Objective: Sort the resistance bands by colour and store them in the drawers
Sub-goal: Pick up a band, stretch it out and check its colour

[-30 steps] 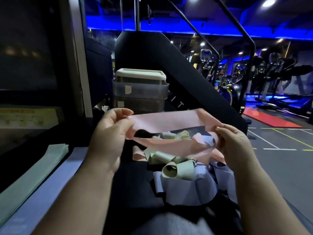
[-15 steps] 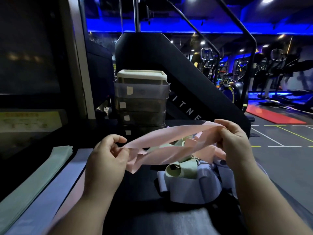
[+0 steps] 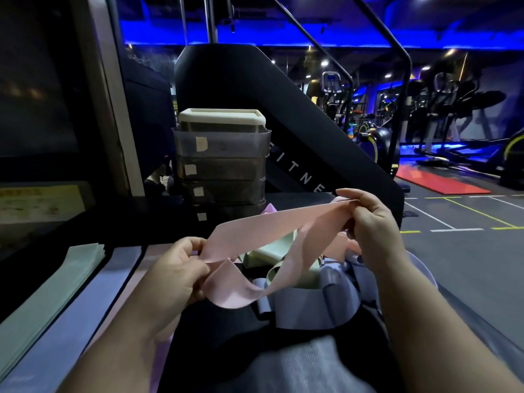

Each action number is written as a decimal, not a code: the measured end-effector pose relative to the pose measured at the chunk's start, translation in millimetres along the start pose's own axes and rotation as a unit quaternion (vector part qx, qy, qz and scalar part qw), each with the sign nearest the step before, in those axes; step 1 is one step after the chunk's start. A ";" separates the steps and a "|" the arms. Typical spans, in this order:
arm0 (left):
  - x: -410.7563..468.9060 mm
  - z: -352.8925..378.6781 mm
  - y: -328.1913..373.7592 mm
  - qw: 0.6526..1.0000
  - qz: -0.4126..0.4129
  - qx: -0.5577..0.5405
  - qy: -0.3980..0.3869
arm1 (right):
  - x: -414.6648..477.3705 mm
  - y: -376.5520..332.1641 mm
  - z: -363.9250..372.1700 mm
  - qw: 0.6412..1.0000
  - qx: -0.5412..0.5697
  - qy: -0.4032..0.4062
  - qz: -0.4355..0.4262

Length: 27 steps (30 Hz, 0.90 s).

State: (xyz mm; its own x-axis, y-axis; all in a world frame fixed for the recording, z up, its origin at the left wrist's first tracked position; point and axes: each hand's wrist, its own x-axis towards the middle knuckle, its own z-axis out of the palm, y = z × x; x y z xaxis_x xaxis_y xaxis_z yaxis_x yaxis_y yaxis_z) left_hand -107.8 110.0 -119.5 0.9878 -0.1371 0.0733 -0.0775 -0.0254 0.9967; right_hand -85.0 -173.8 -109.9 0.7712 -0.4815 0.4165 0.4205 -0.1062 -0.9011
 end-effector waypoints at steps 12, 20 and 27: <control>-7.9 -1.7 3.0 0.994 0.010 0.027 -0.105 | 3.7 1.1 -7.7 0.997 0.064 0.004 0.036; -10.2 -1.6 5.2 0.994 0.016 0.034 -0.107 | 3.2 -0.1 -13.0 0.997 0.069 -0.001 0.030; -4.5 -2.1 -2.9 0.979 0.050 0.197 0.017 | -1.6 -6.1 -12.6 0.995 0.094 0.010 0.034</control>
State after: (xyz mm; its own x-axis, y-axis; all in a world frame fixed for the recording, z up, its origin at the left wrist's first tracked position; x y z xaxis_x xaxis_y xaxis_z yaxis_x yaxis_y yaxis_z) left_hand -111.7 112.7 -122.6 0.9762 -0.1253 0.1771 -0.2128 -0.3938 0.8942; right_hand -94.8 -183.3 -106.6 0.7916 -0.4996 0.3517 0.4511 0.0898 -0.8879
